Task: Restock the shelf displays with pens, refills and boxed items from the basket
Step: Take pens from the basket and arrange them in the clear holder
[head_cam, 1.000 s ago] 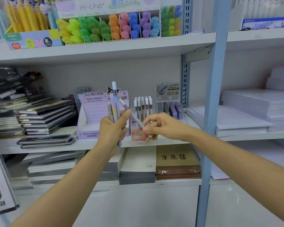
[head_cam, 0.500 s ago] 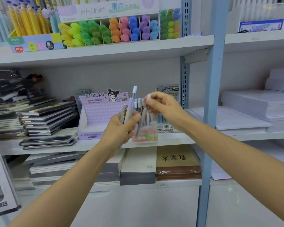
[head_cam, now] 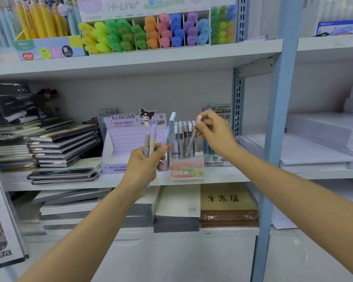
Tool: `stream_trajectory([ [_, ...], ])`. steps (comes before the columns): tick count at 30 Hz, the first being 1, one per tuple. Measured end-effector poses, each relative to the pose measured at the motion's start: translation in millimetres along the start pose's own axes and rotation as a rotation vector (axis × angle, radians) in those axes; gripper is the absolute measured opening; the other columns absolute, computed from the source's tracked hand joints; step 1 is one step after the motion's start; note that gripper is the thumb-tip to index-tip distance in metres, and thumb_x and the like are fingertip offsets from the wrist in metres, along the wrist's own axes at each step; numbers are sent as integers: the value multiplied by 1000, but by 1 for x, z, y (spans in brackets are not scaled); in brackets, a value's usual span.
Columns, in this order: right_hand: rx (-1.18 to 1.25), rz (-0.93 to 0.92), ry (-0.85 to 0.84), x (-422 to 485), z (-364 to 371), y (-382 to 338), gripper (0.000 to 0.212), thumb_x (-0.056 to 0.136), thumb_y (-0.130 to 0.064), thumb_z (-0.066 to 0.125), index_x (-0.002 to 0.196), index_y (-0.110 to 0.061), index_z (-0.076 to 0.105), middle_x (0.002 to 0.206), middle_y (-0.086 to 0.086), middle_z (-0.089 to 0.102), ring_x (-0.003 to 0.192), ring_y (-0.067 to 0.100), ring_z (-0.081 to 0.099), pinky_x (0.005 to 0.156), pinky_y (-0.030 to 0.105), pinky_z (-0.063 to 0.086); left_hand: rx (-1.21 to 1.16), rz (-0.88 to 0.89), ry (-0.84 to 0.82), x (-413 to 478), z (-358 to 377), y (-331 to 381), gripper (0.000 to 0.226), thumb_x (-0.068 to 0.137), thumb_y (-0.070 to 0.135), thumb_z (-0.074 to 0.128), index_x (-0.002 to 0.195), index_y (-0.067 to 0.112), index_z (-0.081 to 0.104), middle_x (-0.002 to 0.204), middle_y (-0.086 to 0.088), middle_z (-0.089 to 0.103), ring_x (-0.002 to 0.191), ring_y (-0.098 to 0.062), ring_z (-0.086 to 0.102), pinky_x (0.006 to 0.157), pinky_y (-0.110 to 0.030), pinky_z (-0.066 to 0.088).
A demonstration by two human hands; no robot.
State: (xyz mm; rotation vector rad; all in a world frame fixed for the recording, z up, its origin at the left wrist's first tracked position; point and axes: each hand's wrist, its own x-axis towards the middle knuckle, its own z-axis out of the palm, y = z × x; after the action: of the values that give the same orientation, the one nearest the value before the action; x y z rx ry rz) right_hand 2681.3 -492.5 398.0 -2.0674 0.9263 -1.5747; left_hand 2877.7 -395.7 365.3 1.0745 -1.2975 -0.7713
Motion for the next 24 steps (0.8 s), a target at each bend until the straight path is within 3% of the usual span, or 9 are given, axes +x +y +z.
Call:
stream_trajectory([
  [8, -127, -32, -151, 6, 6, 4, 6, 98, -13, 54, 100, -9, 58, 83, 5, 71, 74, 15, 67, 73, 25, 54, 6, -41, 8, 6, -2, -9, 21, 91, 38, 63, 100, 22, 75, 60, 1, 51, 39, -11, 25, 34, -18, 27],
  [12, -201, -79, -70, 10, 14, 6, 15, 94, -12, 59, 108, -13, 53, 82, 4, 69, 77, 17, 65, 72, 26, 51, 16, -50, 8, 8, -1, -11, 25, 89, 36, 66, 104, 17, 72, 57, -2, 50, 38, -12, 23, 34, -18, 27],
  [15, -265, -114, 5, 13, 18, 10, 11, 89, -12, 66, 99, -12, 61, 94, 3, 60, 84, 16, 56, 75, 23, 44, 8, -41, 9, 8, 0, -11, 20, 90, 33, 67, 101, 18, 74, 59, -6, 52, 38, -13, 23, 35, -18, 25],
  [18, -327, -61, -27, 15, 19, 17, 13, 90, -15, 67, 102, -11, 68, 103, 6, 50, 87, 12, 48, 82, 21, 39, -9, -37, 12, 8, 2, -11, 20, 89, 32, 68, 102, 18, 74, 62, -8, 56, 39, -14, 23, 34, -18, 26],
  [21, -261, -36, 15, 12, 13, 10, 17, 92, -21, 64, 107, -15, 71, 100, 2, 47, 81, 5, 45, 77, 9, 37, -5, -32, -11, 5, 4, -9, 21, 89, 31, 67, 102, 16, 74, 60, -3, 57, 37, -11, 26, 32, -18, 28],
  [24, 17, 4, -56, 7, 4, -6, 22, 96, -28, 57, 113, -20, 68, 98, 2, 60, 77, 11, 56, 73, 17, 48, -2, -30, -36, 3, 9, -5, 22, 90, 29, 66, 101, 11, 73, 60, -2, 58, 37, -11, 30, 31, -18, 28],
])
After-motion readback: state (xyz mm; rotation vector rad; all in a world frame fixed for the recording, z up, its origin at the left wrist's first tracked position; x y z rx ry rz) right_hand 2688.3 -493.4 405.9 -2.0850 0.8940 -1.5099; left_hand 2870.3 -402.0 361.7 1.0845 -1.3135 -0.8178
